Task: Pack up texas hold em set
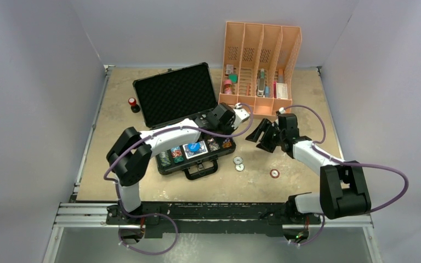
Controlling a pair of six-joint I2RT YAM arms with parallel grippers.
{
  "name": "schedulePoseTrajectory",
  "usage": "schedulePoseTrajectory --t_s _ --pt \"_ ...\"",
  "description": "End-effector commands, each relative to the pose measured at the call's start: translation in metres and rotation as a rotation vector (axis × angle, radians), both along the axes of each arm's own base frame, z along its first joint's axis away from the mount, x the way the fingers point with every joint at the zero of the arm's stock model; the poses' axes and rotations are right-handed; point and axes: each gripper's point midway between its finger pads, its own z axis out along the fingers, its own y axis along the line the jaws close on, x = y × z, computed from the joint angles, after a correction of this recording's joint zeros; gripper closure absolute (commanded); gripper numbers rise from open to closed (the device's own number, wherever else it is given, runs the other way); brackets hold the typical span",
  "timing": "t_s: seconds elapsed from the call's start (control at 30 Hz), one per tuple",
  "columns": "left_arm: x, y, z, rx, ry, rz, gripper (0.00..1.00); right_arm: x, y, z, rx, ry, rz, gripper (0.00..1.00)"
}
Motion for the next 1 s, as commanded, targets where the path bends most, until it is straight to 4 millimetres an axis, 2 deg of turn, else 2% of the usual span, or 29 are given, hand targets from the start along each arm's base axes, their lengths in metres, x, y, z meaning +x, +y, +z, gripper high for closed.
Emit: schedulePoseTrajectory --t_s 0.0,0.2,0.37,0.47,0.53,0.63,0.77,0.97 --pt "0.018 0.017 -0.01 0.101 -0.018 0.054 1.0 0.005 0.005 0.015 0.034 -0.067 0.022 0.32" --pt "0.033 0.037 -0.011 0.167 -0.078 0.146 1.0 0.003 0.004 0.011 0.026 -0.051 0.024 0.33" --pt "0.038 0.045 -0.015 0.196 -0.087 0.169 1.0 0.003 0.006 0.01 0.029 -0.053 0.035 0.34" --pt "0.041 0.048 -0.017 0.201 -0.089 0.184 1.0 0.002 0.012 0.016 0.044 -0.103 0.098 0.36" --pt "0.043 0.049 -0.017 0.198 -0.086 0.186 1.0 0.003 0.019 0.027 0.072 -0.186 0.158 0.39" --pt "0.043 0.045 -0.009 0.169 -0.092 0.176 1.0 0.004 0.029 0.044 0.107 -0.289 0.235 0.44" --pt "0.043 0.033 0.012 0.091 -0.111 0.153 1.0 0.005 0.035 0.052 0.118 -0.326 0.292 0.5" --pt "0.038 0.02 0.039 -0.01 -0.117 0.101 1.0 0.003 0.042 0.056 0.156 -0.347 0.335 0.51"
